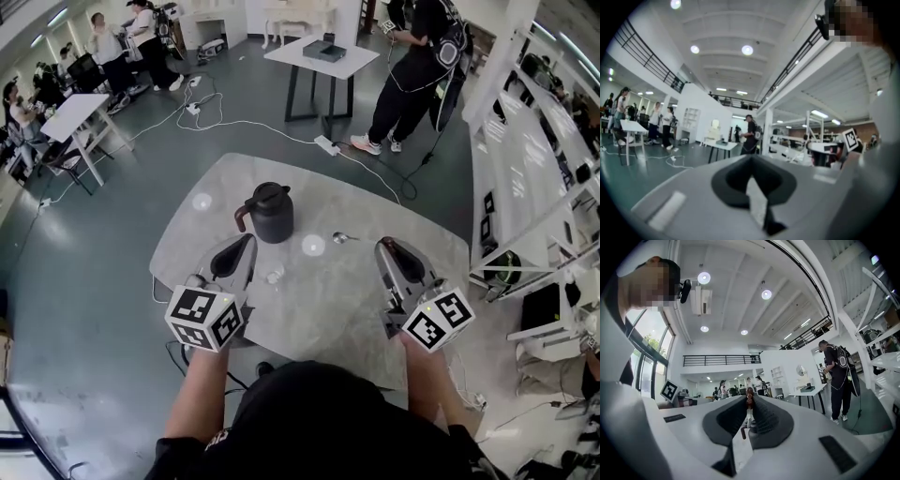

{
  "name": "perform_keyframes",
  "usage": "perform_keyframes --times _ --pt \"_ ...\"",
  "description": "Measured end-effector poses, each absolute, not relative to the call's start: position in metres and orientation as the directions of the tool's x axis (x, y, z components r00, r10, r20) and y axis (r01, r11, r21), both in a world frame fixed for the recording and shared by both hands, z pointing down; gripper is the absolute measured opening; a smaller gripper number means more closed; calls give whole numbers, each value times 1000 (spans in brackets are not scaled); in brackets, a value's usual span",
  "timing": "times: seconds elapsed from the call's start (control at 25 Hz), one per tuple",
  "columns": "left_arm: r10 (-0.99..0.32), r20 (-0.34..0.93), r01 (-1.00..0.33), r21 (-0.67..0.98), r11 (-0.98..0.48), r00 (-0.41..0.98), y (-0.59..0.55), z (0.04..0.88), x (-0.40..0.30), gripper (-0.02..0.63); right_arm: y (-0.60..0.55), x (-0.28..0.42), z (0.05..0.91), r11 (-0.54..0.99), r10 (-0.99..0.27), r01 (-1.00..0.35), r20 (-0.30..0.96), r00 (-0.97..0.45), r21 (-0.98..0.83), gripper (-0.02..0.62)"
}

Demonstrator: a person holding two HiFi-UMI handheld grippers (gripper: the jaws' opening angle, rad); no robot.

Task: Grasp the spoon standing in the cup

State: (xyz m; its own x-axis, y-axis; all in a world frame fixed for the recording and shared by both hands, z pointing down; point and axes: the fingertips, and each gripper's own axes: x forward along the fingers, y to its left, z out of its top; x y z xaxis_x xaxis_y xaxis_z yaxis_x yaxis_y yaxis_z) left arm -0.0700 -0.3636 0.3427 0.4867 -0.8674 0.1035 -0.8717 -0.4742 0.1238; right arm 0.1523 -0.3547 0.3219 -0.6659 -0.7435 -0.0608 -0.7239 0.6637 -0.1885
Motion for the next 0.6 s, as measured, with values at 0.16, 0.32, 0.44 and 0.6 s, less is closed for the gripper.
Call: perform_keyframes --times 0.16,0.32,0.44,0.6 --pt "-864 106 -868 126 -480 493 -361 343 -67 8 -350 156 321 665 -741 -719 -64 -668 -203 32" --pt "-858 105 -863 128 -489 502 -358 343 -61 8 -346 152 324 668 -738 -718 -48 -673 -195 32" --pt "-858 103 -862 126 -490 503 -359 347 -60 9 -346 148 331 672 -733 -715 -38 -679 -193 32" --pt "-860 103 -864 125 -488 500 -357 347 -59 8 -345 148 332 676 -729 -711 -38 -683 -193 32"
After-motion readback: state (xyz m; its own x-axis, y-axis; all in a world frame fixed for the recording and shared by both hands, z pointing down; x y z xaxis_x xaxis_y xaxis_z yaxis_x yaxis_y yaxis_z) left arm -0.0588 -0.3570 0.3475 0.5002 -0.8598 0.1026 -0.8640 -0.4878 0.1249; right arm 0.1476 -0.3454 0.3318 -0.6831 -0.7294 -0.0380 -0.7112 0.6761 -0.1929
